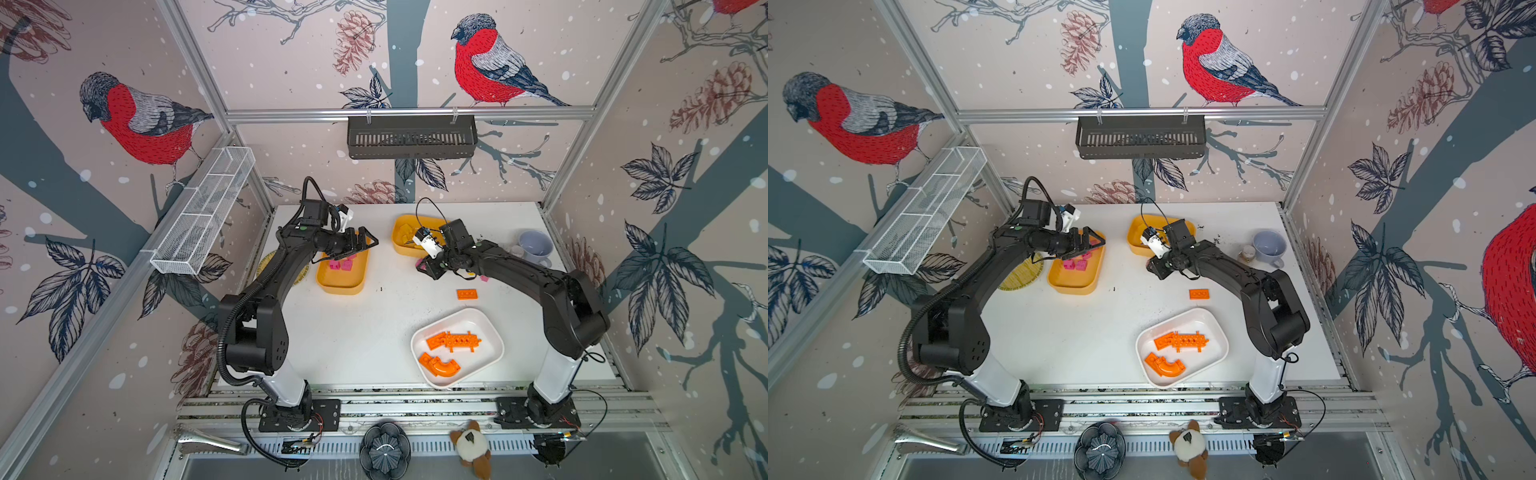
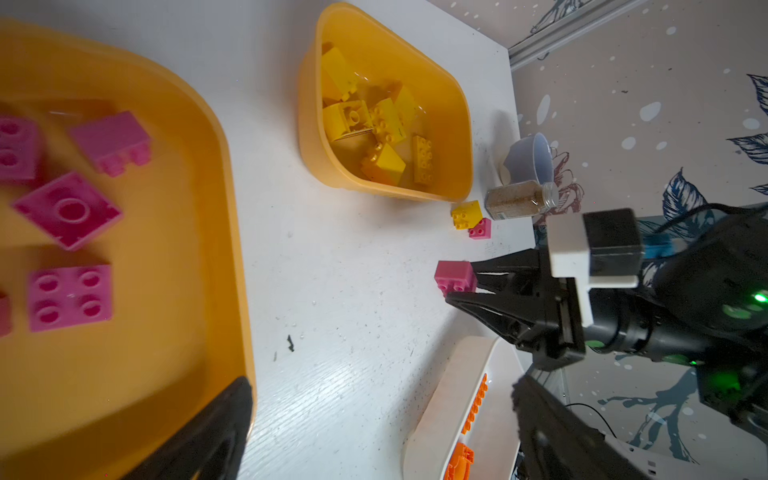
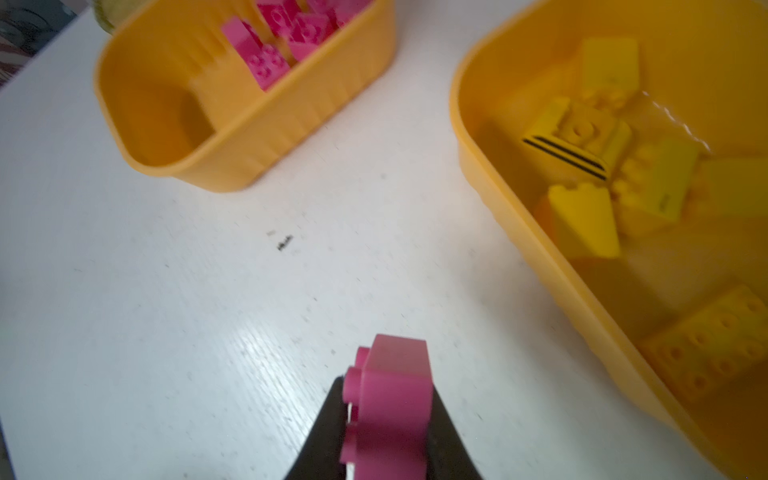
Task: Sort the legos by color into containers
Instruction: 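Carry the pink brick with the right gripper and release it into the smaller tub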
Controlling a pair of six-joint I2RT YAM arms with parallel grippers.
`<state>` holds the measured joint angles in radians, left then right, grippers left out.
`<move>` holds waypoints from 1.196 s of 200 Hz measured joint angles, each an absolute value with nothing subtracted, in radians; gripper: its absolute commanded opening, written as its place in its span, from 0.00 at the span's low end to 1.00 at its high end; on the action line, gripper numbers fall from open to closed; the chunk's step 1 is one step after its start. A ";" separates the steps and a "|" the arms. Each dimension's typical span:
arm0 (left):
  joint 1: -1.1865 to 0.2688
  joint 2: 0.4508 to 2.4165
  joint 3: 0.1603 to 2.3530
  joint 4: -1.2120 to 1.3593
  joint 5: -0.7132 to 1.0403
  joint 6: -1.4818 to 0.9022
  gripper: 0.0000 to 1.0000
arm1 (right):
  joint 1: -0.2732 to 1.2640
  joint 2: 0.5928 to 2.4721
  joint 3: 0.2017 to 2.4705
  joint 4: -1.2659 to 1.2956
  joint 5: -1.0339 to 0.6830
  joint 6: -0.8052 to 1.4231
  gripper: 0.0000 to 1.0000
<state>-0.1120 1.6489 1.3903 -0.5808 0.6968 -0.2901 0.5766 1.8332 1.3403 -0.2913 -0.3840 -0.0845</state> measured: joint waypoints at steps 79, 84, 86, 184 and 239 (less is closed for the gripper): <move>0.044 1.545 1.294 -0.648 0.574 -0.281 0.97 | 0.757 2.137 1.727 -0.179 -0.459 0.083 0.17; 0.054 1.537 1.284 -0.648 0.572 -0.281 0.97 | 0.761 2.154 1.747 -0.179 -0.454 0.084 0.17; 0.058 1.534 1.280 -0.648 0.570 -0.281 0.97 | 0.763 2.160 1.754 -0.178 -0.452 0.087 0.17; 0.076 1.502 1.214 -0.639 0.570 -0.283 0.97 | 0.777 2.378 2.037 -0.182 -0.296 0.092 0.56; 0.076 1.495 1.178 -0.607 0.629 -0.312 0.97 | 0.739 2.186 1.855 -0.213 -0.278 0.079 0.64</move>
